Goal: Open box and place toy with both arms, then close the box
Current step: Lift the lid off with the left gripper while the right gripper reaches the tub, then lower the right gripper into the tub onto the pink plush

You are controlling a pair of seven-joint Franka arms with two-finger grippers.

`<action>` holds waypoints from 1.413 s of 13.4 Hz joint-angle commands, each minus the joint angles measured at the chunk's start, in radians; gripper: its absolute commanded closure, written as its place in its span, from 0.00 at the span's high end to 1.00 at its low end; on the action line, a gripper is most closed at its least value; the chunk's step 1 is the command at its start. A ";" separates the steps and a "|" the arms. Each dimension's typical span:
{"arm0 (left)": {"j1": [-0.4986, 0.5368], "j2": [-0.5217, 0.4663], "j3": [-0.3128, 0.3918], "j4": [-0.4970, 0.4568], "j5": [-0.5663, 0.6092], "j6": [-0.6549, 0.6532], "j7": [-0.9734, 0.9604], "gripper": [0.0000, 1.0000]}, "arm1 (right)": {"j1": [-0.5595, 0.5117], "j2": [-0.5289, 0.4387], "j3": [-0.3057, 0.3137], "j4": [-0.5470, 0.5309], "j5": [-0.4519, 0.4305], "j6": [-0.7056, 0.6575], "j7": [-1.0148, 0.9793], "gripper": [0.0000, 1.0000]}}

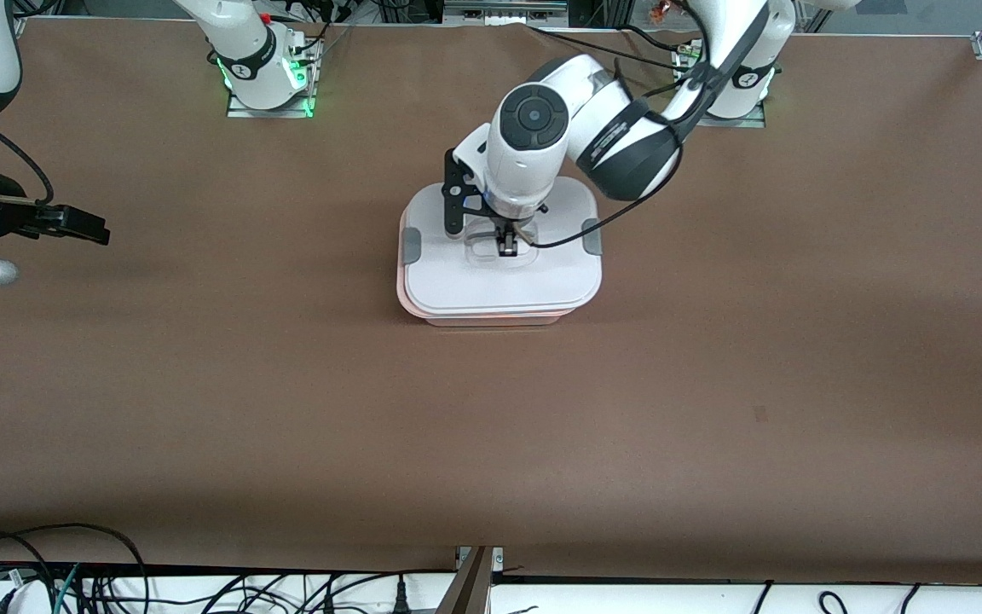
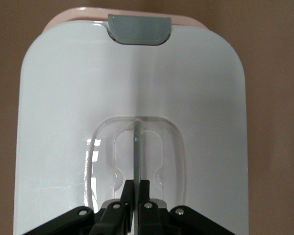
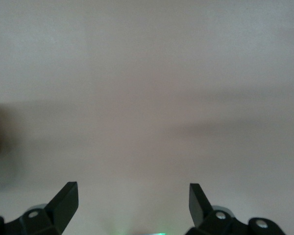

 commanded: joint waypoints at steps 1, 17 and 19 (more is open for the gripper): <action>0.098 -0.014 -0.007 0.107 0.001 -0.201 0.028 0.00 | 0.000 0.006 0.000 0.015 0.017 -0.006 -0.010 1.00; 0.711 0.170 0.042 0.125 0.084 -0.102 0.348 0.00 | 0.610 0.139 0.000 0.018 0.106 0.270 0.623 1.00; 0.703 0.172 0.041 0.129 0.073 -0.102 0.451 0.00 | 0.702 0.170 0.000 0.018 0.104 0.340 0.753 1.00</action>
